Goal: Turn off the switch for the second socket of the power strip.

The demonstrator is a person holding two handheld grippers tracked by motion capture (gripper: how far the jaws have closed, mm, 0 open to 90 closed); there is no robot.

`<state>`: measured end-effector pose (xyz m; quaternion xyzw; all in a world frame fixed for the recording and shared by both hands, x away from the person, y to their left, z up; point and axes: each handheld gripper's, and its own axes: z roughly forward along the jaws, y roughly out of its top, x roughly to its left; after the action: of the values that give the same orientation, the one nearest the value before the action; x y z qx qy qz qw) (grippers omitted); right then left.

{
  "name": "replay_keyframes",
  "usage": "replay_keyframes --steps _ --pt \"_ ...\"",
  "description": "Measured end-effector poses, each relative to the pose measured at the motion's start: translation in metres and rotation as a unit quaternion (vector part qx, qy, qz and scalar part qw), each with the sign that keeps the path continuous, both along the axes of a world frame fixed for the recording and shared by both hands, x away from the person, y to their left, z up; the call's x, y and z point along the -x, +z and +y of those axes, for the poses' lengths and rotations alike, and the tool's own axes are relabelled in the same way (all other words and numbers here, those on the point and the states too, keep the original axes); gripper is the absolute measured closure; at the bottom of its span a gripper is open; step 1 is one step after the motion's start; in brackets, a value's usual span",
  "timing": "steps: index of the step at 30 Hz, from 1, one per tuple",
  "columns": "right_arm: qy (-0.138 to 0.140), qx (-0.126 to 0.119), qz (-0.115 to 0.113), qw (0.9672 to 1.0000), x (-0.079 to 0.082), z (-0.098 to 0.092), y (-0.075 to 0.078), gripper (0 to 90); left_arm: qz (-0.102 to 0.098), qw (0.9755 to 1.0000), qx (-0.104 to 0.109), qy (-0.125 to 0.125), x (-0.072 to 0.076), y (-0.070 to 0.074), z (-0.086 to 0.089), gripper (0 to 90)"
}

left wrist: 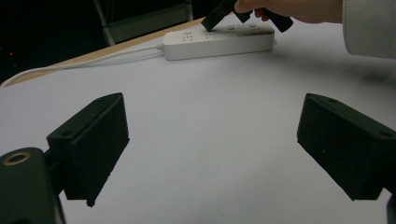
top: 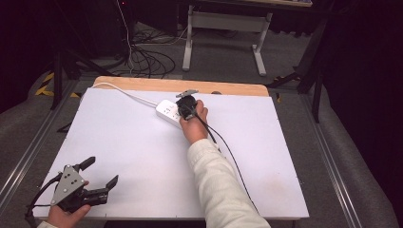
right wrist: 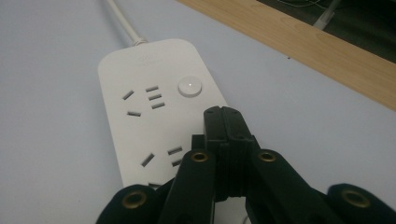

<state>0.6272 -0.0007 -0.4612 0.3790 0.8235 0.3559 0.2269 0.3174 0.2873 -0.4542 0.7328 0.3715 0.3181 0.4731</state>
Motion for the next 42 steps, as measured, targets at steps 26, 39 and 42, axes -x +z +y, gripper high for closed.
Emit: replay_keyframes --steps 26,39,42 --pt "0.032 -0.051 -0.026 0.9978 0.014 -0.006 0.041 90.0 0.000 1.0000 -0.001 0.002 -0.001 0.000 0.000 9.6" --pt "0.043 -0.067 -0.034 0.9962 0.027 -0.023 0.070 90.0 0.004 1.0000 0.002 0.001 -0.002 -0.001 -0.001 9.6" --pt "0.045 -0.067 -0.033 0.9962 0.029 -0.024 0.072 90.0 0.003 1.0000 0.002 0.002 -0.002 -0.001 -0.001 9.6"
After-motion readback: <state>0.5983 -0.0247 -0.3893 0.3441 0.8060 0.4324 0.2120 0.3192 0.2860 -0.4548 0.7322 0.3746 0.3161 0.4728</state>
